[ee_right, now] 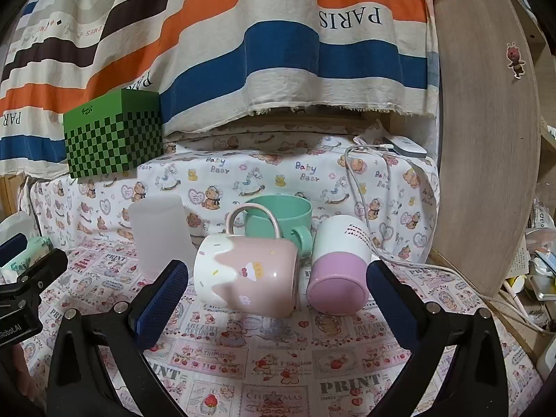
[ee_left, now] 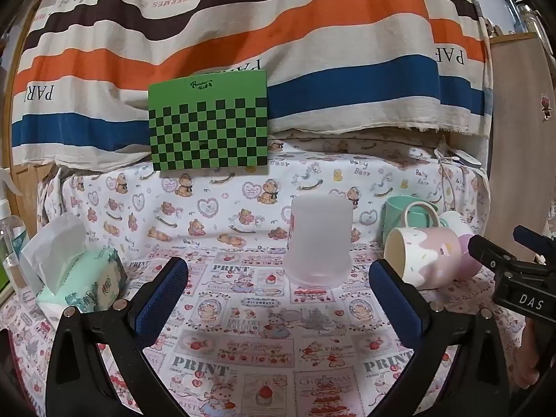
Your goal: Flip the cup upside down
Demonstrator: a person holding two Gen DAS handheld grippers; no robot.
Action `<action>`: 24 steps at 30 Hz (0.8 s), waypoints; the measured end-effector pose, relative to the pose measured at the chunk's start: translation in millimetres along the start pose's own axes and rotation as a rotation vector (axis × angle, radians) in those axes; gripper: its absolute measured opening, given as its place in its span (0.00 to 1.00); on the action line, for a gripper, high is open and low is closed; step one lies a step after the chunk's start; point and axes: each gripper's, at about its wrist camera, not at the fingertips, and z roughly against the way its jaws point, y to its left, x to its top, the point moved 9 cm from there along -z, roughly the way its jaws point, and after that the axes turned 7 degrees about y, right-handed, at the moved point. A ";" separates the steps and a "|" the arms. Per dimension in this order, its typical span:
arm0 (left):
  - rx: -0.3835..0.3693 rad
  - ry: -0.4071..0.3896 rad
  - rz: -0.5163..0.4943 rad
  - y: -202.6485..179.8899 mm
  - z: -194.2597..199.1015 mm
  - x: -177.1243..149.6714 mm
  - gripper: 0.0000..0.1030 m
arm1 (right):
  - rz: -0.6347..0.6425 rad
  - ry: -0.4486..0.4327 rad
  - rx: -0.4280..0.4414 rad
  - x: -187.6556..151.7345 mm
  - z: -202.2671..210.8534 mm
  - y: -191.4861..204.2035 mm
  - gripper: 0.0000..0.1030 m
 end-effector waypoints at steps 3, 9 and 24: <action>-0.010 0.000 0.010 1.7 0.3 -0.1 1.00 | 0.001 0.002 0.000 -0.2 -0.3 0.2 1.00; -0.009 0.006 0.006 0.8 -0.8 -0.2 1.00 | 0.001 0.000 0.000 -0.2 -0.4 0.3 1.00; -0.008 0.008 0.004 0.5 -1.2 -0.3 1.00 | 0.001 0.000 -0.001 -0.6 -0.2 0.1 1.00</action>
